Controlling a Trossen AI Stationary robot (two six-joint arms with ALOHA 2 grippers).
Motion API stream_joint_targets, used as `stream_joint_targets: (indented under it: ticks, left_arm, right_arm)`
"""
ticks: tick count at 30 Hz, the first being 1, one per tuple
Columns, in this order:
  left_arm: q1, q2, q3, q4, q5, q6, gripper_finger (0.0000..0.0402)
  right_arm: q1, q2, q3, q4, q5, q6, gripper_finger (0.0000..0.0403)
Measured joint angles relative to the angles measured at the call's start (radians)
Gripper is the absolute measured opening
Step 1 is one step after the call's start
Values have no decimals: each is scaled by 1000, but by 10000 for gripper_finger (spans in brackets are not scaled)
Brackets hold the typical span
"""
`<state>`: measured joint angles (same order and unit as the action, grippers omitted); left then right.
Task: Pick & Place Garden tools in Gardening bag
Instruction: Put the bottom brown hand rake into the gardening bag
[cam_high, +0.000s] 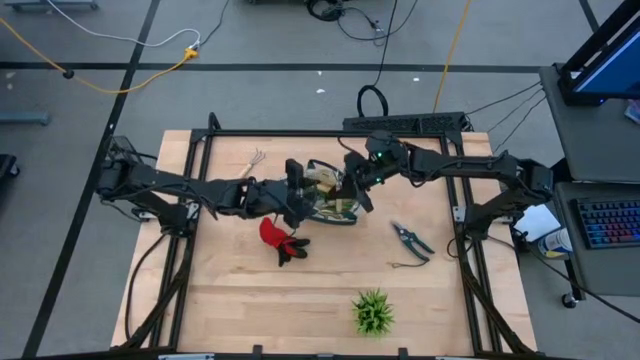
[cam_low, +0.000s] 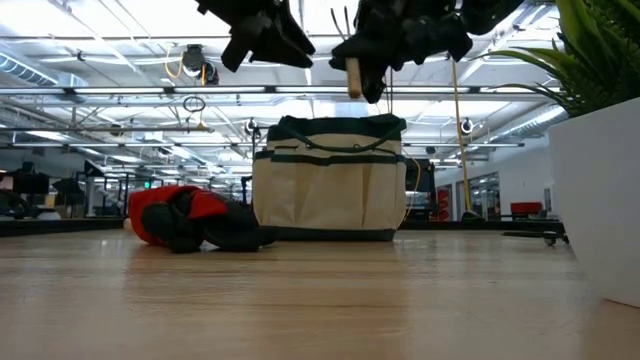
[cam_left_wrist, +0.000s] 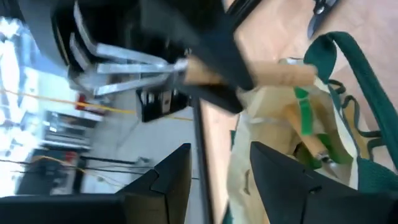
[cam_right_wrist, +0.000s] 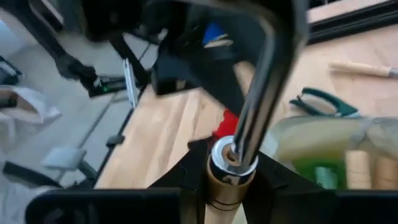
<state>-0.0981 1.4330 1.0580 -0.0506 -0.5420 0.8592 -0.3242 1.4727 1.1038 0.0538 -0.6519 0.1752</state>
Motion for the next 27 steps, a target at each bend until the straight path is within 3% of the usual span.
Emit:
stream_joint_targets:
  ticks: [9, 16, 22, 27]
  left_arm:
    - [-81, 32, -1, 69, -13, 191, 170]
    - [-94, 104, -1, 246, -43, 485, 170]
    - [-94, 153, -1, 430, -34, 707, 170]
    - [-94, 151, -1, 448, 24, 762, 170]
  right_arm:
    - [-47, 0, 0, 90, -66, 136, 62]
    - [-33, 0, 0, 218, -191, 346, 58]
    - [-8, 0, -1, 235, -196, 434, 62]
    - [8, 0, -1, 281, -214, 468, 55]
